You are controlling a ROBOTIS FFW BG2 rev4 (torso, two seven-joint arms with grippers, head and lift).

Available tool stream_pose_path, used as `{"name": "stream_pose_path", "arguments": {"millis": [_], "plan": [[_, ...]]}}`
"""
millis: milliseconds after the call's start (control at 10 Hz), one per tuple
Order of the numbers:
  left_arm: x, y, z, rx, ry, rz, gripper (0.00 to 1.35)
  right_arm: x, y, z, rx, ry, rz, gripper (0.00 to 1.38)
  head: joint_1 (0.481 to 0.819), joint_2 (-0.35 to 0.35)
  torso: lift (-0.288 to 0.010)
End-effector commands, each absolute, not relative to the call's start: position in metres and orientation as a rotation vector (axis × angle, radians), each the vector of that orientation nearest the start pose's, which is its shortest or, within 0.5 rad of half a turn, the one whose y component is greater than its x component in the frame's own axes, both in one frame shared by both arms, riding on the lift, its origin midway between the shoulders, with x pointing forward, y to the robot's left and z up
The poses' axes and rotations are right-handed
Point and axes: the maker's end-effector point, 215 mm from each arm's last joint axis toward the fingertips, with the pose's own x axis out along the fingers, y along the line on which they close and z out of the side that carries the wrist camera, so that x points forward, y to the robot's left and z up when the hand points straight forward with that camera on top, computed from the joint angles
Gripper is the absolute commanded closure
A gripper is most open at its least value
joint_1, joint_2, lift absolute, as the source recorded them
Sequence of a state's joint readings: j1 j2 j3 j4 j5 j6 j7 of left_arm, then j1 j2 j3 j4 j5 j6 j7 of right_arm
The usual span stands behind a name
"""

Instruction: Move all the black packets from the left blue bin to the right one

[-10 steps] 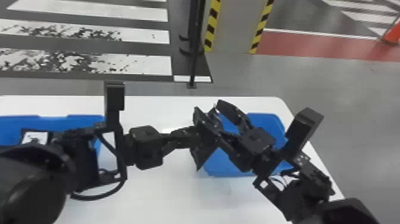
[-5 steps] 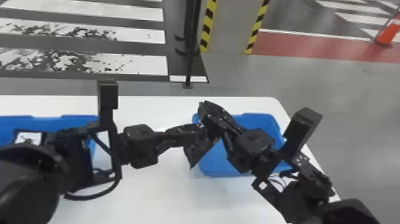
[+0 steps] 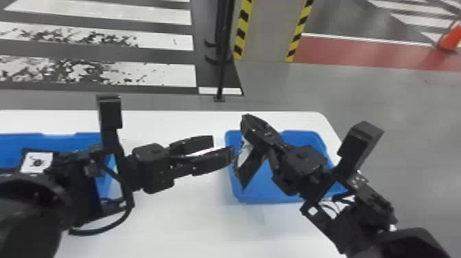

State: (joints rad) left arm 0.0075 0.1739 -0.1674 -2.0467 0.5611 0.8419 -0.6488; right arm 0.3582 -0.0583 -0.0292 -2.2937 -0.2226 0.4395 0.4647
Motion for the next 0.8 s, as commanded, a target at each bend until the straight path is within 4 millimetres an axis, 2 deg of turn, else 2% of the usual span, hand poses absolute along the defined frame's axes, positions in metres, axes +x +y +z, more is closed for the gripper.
{"name": "stream_pose_path", "arguments": {"millis": [0, 200, 300, 500, 600, 700], "plan": [[0.436, -0.01, -0.274, -0.41, 0.339, -1.084, 0.33, 0.474, -0.145, -0.254, 0.154, 0.033, 0.508, 1.29, 0.695, -0.181, -0.139], [0.432, 0.014, -0.269, -0.42, 0.306, -1.034, 0.32, 0.509, -0.177, -0.279, 0.157, 0.055, 0.451, 1.29, 0.695, -0.188, -0.139], [0.429, 0.024, -0.272, -0.437, 0.311, -1.016, 0.32, 0.528, -0.198, -0.3, 0.156, 0.083, 0.414, 1.29, 0.695, -0.188, -0.139], [0.424, 0.042, -0.28, -0.448, 0.326, -0.976, 0.32, 0.554, -0.251, -0.362, 0.18, 0.173, 0.312, 1.29, 0.695, -0.202, -0.139], [0.424, 0.053, -0.281, -0.445, 0.321, -0.952, 0.31, 0.56, -0.266, -0.39, 0.213, 0.222, 0.285, 1.29, 0.695, -0.22, -0.139], [0.424, 0.063, -0.284, -0.439, 0.319, -0.927, 0.32, 0.563, -0.271, -0.405, 0.219, 0.252, 0.276, 1.28, 0.695, -0.228, -0.139]]}}
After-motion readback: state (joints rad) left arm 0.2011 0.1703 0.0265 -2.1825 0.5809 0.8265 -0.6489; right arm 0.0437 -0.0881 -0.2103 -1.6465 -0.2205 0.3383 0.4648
